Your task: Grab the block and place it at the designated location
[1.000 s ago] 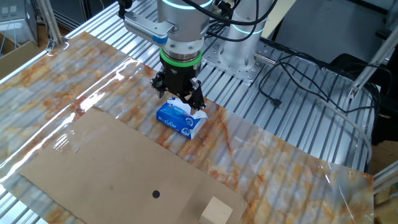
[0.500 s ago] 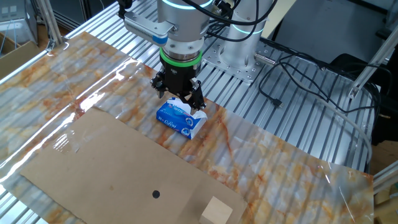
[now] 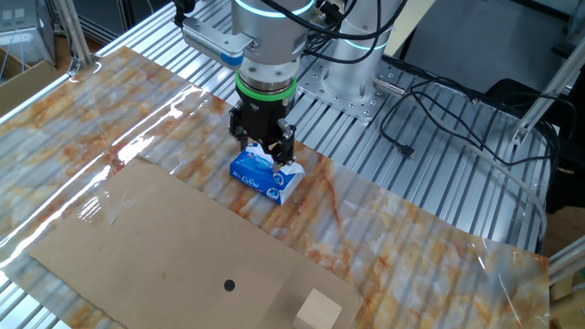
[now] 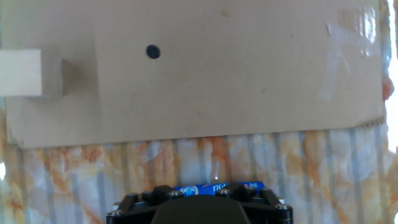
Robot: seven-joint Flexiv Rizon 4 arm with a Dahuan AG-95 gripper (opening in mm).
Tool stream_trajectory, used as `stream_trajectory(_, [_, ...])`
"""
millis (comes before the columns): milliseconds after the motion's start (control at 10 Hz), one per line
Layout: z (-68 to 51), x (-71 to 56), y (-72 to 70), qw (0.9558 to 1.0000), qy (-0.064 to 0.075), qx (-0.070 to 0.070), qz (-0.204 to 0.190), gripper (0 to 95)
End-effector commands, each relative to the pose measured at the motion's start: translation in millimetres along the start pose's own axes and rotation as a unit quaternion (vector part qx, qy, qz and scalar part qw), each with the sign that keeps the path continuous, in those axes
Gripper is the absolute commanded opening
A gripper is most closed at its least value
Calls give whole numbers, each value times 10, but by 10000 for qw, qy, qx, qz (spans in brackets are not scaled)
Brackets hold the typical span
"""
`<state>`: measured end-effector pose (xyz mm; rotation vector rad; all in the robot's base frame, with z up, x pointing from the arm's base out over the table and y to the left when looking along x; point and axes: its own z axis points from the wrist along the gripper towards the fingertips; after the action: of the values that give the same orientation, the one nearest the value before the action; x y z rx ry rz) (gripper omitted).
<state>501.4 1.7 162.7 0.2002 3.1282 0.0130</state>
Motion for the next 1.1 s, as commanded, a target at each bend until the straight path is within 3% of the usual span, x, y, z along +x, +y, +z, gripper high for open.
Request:
stream_trajectory(100, [25,-2,3,9899,-62,-166,1407,190])
stream_trajectory(500, [30,-1,3,9912,-64,-166,1314,190])
stream_trajectory(600, [30,-1,4,9932,-69,-164,1153,0])
stream_trajectory(1100, [-28,23,123,9964,-94,-145,827,0])
